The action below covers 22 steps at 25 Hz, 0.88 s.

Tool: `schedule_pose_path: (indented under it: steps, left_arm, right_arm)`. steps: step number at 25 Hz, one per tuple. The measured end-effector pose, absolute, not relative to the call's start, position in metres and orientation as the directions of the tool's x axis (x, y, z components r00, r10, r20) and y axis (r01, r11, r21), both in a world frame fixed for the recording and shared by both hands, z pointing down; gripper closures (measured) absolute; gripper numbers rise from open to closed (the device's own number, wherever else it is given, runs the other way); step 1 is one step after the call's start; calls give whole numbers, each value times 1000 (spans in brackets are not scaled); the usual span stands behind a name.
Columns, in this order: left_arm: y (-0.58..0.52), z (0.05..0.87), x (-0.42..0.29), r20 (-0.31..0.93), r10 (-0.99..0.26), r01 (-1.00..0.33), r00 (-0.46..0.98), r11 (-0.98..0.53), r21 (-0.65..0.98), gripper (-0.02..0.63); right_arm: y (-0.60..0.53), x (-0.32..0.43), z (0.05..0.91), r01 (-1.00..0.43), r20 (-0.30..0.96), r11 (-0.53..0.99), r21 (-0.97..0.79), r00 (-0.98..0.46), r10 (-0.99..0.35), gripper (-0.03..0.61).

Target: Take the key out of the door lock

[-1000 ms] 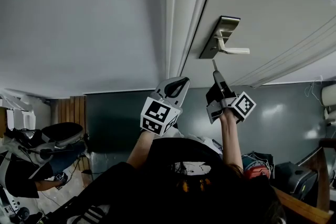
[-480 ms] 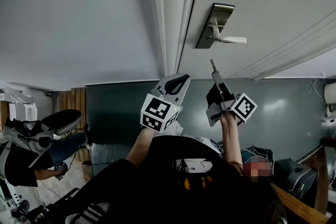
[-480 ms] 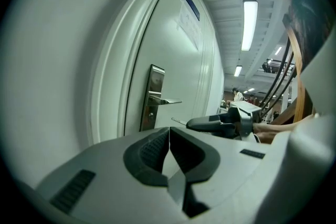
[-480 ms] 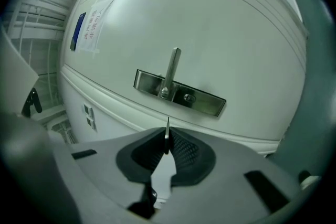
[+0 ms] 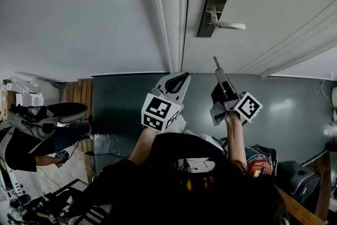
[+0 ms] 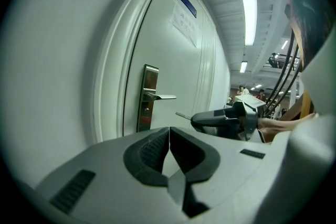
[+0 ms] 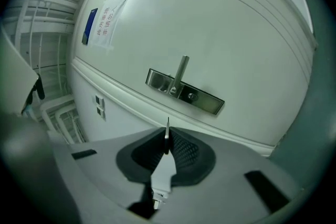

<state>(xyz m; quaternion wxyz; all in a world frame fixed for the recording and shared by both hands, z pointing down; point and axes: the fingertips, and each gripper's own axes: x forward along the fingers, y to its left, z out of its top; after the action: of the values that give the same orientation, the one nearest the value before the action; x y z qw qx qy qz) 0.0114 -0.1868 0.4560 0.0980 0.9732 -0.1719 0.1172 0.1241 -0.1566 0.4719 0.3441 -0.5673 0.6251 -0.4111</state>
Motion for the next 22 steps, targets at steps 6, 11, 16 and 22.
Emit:
schedule_pose_path:
  steps: [6,11,16,22]
  left_arm:
    - [-153,454,5,260,-346,-389,901,-911,137,604]
    - [-102,446,-11,252,-358,-396,899,-910,119,604]
    - [-54,440,-29,255,-364,-400,896,-911,104,604]
    - [-38,455,-35,272,-375,-415,886,-904,106,604]
  right_arm:
    - [-123,115,466,-469,26,54,-881,-163,-986,557]
    - [-74,95,453,-518,15,85,-851,-187,-982,557]
    - [-28,74,441,-591,25,104,-800,-206,-978,557]
    - [-14,69,454,-611,35,110,-784,-221,-975,557]
